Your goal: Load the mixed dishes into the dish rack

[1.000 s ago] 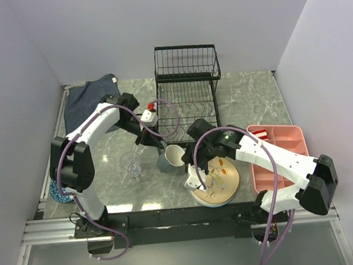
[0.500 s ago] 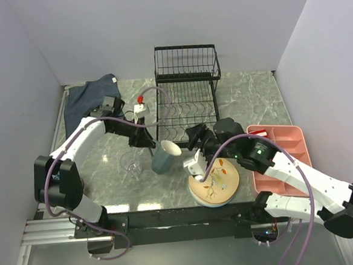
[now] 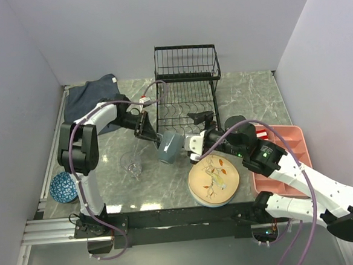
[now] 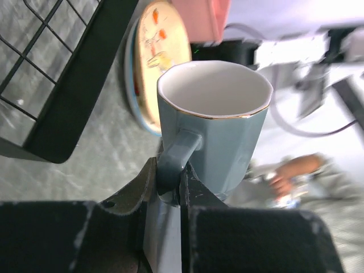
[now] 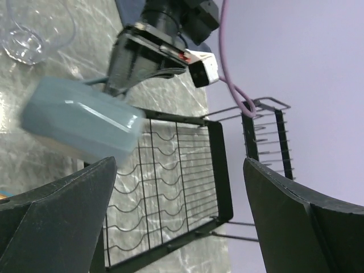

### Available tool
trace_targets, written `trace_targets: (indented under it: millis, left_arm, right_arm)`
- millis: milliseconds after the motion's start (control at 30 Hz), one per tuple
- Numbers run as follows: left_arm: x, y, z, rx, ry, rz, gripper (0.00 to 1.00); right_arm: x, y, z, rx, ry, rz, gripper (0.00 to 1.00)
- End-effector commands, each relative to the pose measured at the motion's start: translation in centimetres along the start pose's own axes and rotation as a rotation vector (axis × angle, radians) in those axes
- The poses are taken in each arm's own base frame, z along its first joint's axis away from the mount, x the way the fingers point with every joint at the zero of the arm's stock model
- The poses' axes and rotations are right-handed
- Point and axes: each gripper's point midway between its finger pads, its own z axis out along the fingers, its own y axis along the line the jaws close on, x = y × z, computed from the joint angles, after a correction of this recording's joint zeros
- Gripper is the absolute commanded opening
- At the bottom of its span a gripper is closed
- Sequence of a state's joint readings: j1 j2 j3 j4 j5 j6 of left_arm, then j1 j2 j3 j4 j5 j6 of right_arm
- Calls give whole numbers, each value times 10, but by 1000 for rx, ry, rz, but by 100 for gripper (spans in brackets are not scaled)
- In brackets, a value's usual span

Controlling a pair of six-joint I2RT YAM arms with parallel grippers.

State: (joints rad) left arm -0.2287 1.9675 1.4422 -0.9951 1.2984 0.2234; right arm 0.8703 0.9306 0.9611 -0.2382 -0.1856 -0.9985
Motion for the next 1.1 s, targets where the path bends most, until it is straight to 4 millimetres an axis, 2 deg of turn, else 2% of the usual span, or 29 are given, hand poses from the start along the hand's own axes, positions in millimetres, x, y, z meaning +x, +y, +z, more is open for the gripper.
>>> trace_targets:
  millis: [0, 33, 67, 133, 167, 267, 433, 533, 867, 1067]
  left_arm:
    - [-23, -57, -15, 202, -57, -202, 1]
    - [-25, -54, -14, 203, -60, -196, 1]
    - [-25, -58, -15, 234, -53, -262, 1]
    - [-21, -51, -12, 243, -48, -306, 1]
    - [-20, -51, -12, 248, -44, -329, 1]
    - [-20, -51, -12, 263, -38, -363, 1]
    - [-19, -56, -14, 304, -28, -387, 1]
    - [-17, -60, -12, 312, -17, -392, 1]
    - [-2, -79, -3, 389, 66, -435, 1]
    - [0, -83, 0, 395, 83, -442, 1]
  right_arm:
    - [-10, 10, 1, -28, -81, 1, 100]
    - [-9, 19, 2, -53, -95, -42, 100]
    - [0, 34, 4, -91, -98, -125, 100]
    - [-1, 52, 7, -140, -154, -212, 100]
    - [7, 68, 10, -174, -166, -277, 100]
    - [9, 86, 19, -219, -227, -387, 100]
    - [19, 89, 42, -219, -228, -482, 100]
    - [18, 80, 51, -191, -226, -494, 100]
    - [31, 81, 69, -159, -196, -575, 100]
    - [38, 81, 76, -166, -173, -582, 99]
